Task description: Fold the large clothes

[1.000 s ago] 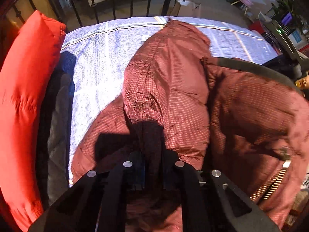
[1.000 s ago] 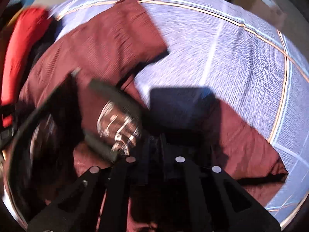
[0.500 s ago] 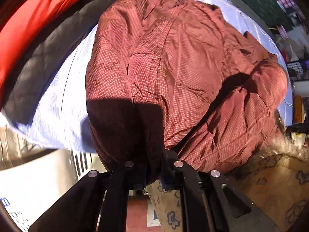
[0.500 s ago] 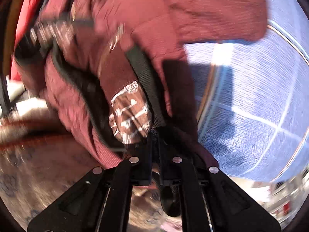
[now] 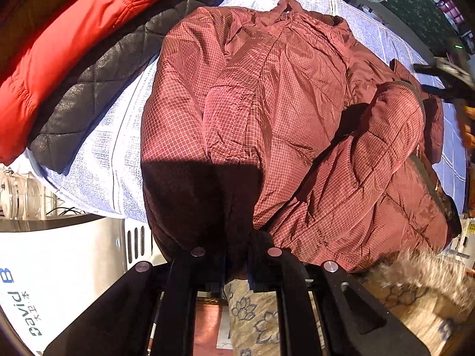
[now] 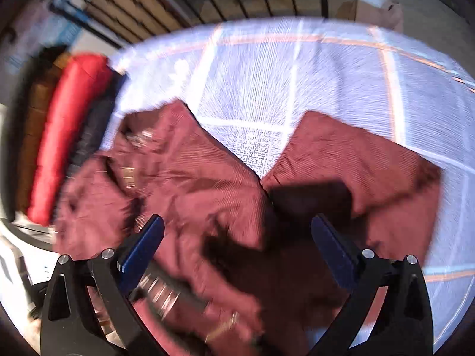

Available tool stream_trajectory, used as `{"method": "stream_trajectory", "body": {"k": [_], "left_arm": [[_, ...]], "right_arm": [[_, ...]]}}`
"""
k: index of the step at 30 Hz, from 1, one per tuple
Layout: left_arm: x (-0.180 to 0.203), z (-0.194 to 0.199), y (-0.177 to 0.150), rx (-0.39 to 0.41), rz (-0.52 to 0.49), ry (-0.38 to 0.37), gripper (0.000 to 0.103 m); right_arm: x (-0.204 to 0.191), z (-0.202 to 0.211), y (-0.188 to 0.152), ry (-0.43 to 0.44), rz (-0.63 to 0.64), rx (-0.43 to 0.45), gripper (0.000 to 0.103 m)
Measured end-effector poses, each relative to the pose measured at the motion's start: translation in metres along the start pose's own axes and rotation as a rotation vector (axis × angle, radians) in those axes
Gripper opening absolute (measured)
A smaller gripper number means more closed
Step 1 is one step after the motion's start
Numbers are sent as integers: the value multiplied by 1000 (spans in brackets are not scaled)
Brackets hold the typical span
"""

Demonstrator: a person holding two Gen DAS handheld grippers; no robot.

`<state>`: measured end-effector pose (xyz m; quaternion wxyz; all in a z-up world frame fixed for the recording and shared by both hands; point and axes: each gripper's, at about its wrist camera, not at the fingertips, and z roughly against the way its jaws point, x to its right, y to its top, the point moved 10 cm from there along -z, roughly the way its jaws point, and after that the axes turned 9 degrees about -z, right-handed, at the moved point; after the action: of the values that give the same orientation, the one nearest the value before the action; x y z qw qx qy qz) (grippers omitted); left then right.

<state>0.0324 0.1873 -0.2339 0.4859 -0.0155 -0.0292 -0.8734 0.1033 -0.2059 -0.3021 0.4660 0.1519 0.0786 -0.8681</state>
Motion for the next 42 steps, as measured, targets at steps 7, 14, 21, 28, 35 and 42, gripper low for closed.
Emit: {"method": "stream_trajectory", "body": {"k": [7,14,21,28,35,42], "left_arm": [[11,9,-1,20,38,32,9],[54,33,37,85,-157,87,9],[167,64,112,220,-429,-34,9],[295,125,151,358,-629,-255,9],[320,231,146,557,-714,-373,9],[257,288,169,715,-594,-299,9]], "right_arm": [[-14,-38,-47,-98,194,8,16],[38,57,-57,20,-6,168,10],[187,201,-109,63,-432,421,9],[264,368,-182,-17,-596,743,9],[241,517,-209,-81,-452,1022,9],[239,548,-169,-42,-378,1070,9]]}}
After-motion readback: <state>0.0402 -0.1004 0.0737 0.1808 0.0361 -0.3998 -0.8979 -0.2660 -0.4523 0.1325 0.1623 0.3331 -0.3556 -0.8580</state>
